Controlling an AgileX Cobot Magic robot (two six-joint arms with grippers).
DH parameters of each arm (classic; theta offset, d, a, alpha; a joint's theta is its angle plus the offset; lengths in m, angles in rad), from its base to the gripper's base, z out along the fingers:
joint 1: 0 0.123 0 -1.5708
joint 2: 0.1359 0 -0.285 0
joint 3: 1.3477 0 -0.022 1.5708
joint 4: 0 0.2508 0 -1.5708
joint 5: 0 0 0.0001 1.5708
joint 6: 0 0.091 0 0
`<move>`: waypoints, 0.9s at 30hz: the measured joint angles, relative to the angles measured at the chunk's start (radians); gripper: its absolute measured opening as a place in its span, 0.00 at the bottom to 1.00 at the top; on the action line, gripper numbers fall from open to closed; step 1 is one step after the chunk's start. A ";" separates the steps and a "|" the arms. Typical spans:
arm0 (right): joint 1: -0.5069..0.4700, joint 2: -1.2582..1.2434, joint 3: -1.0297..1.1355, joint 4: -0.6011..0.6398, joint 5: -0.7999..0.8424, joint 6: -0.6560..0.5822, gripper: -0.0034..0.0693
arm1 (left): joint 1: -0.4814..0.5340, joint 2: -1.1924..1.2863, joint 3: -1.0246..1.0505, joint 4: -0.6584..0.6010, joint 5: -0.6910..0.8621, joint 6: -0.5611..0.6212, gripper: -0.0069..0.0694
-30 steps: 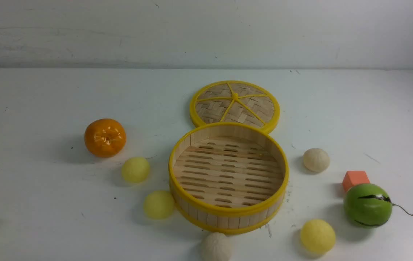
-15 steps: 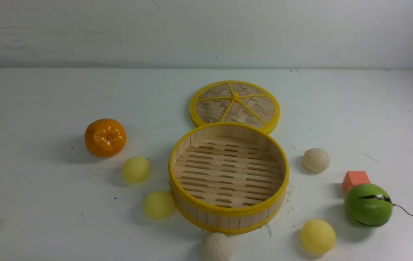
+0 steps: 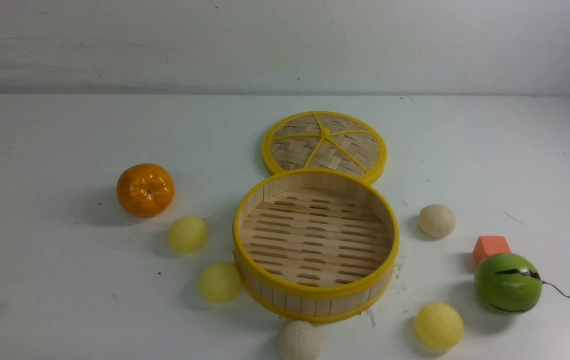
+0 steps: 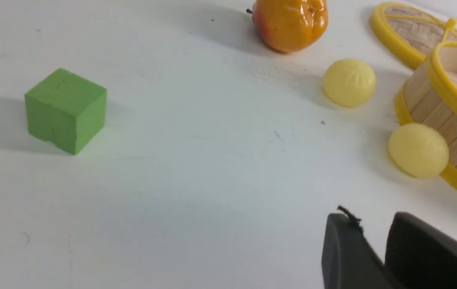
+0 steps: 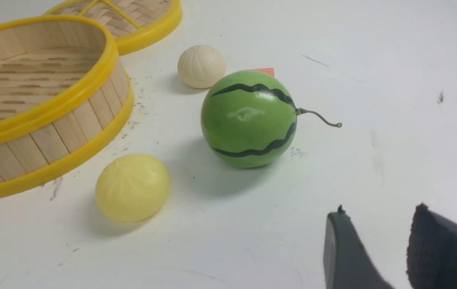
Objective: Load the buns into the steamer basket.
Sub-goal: Use the left arm to grab a steamed stuffed bun
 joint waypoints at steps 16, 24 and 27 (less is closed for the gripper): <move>0.000 0.000 0.000 0.000 0.000 0.000 0.38 | 0.000 0.002 -0.194 -0.544 -0.034 -0.129 0.24; 0.000 0.000 0.000 0.000 0.000 0.000 0.38 | 0.000 0.479 -0.611 -0.522 0.525 0.222 0.14; 0.000 0.000 0.000 0.000 0.000 0.000 0.38 | 0.000 0.730 -0.727 -0.465 0.645 0.276 0.12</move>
